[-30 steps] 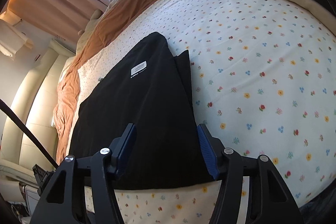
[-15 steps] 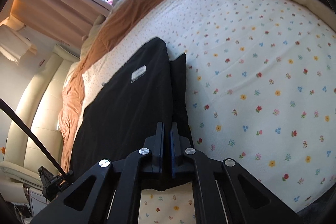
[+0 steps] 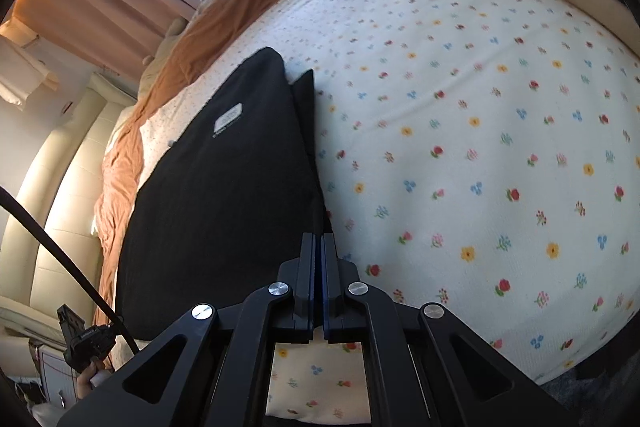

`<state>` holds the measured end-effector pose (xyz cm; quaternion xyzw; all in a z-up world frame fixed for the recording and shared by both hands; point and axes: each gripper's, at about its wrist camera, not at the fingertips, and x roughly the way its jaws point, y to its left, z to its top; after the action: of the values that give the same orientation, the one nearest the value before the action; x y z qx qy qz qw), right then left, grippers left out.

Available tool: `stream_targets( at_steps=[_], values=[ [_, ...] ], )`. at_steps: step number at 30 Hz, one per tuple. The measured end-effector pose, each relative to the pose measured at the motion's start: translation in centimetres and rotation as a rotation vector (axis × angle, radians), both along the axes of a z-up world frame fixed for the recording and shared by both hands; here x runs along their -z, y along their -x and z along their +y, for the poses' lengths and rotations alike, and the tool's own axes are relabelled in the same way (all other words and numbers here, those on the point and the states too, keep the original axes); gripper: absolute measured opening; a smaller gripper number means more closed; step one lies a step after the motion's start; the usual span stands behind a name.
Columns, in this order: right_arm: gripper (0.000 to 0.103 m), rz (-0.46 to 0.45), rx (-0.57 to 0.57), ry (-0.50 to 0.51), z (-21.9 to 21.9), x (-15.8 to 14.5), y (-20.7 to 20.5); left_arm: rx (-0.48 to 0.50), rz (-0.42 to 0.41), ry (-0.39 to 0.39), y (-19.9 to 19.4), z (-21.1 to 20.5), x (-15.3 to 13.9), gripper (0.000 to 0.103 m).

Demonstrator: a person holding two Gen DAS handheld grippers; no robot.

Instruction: Fold large clothes

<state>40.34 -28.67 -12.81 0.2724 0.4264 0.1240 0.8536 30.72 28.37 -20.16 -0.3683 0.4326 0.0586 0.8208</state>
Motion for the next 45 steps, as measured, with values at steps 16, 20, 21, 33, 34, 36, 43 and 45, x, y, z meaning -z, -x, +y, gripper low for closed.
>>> stream_targets(
  at_steps=[16, 20, 21, 33, 34, 36, 43, 45],
  values=[
    [0.001, -0.084, 0.039, 0.174, 1.9, -6.1, 1.4, -0.039, -0.052, 0.034, 2.2, 0.5, -1.2, 0.022],
    [0.002, -0.139, 0.005, 0.234, 3.9, -9.3, 3.0, -0.044, -0.111, 0.079, 2.9, 0.7, -1.7, 0.084],
    [0.002, -0.155, -0.017, 0.240, 4.8, -10.0, 3.4, -0.047, -0.125, 0.088, 3.1, 0.8, -1.8, 0.091],
    [0.091, -0.203, -0.273, 0.275, 17.2, -10.4, 4.9, -0.090, -0.203, 0.239, 5.7, 1.4, -1.2, 0.092],
    [0.090, -0.195, -0.290, 0.285, 18.1, -10.2, 4.8, -0.093, -0.208, 0.249, 5.8, 1.3, -1.1, 0.092],
    [0.076, -0.177, -0.333, 0.305, 20.1, -9.3, 4.2, -0.093, -0.213, 0.263, 5.9, 1.3, -0.8, 0.085],
    [0.046, -0.086, -0.440, 0.347, 25.9, -6.1, 1.7, -0.092, -0.176, 0.299, 5.3, 0.9, 0.2, 0.066],
    [0.040, -0.070, -0.453, 0.360, 26.5, -5.4, 0.9, -0.111, -0.160, 0.334, 5.1, 0.9, 0.7, 0.060]
  ],
)
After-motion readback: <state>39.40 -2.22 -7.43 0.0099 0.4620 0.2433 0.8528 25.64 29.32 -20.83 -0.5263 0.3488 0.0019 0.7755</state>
